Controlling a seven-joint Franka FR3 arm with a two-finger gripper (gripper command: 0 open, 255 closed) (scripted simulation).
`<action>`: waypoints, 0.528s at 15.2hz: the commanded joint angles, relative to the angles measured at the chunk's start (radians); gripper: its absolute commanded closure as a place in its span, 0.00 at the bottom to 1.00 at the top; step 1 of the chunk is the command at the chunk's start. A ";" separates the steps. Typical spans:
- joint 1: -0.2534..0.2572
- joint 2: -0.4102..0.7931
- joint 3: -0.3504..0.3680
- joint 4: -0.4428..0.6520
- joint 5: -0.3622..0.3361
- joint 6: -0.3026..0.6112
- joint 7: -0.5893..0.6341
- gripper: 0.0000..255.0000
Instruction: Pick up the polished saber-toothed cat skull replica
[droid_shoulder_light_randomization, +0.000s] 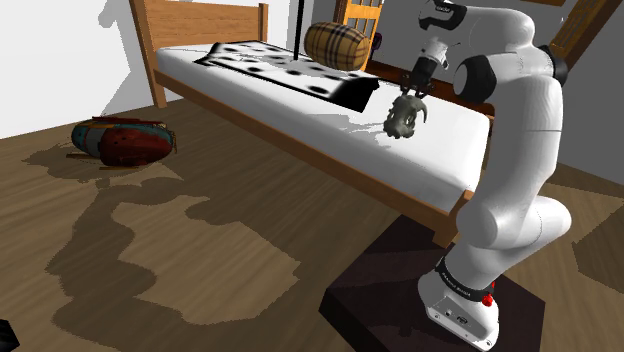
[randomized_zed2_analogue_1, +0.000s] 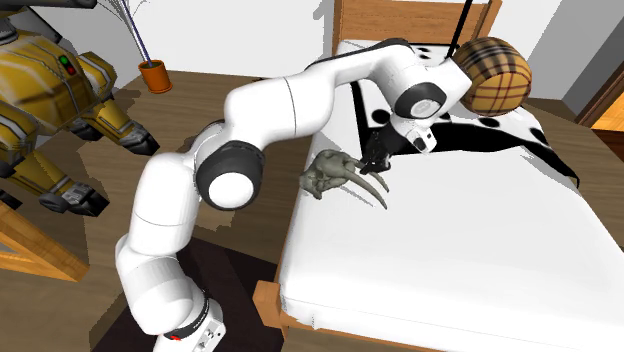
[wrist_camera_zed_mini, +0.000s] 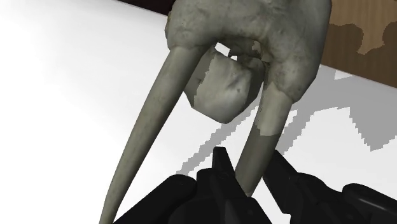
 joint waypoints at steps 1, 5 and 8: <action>-0.012 0.012 0.002 0.049 0.007 -0.035 0.009 1.00; -0.037 0.040 0.008 0.150 0.024 -0.103 0.031 1.00; -0.062 0.071 0.015 0.244 0.043 -0.162 0.052 1.00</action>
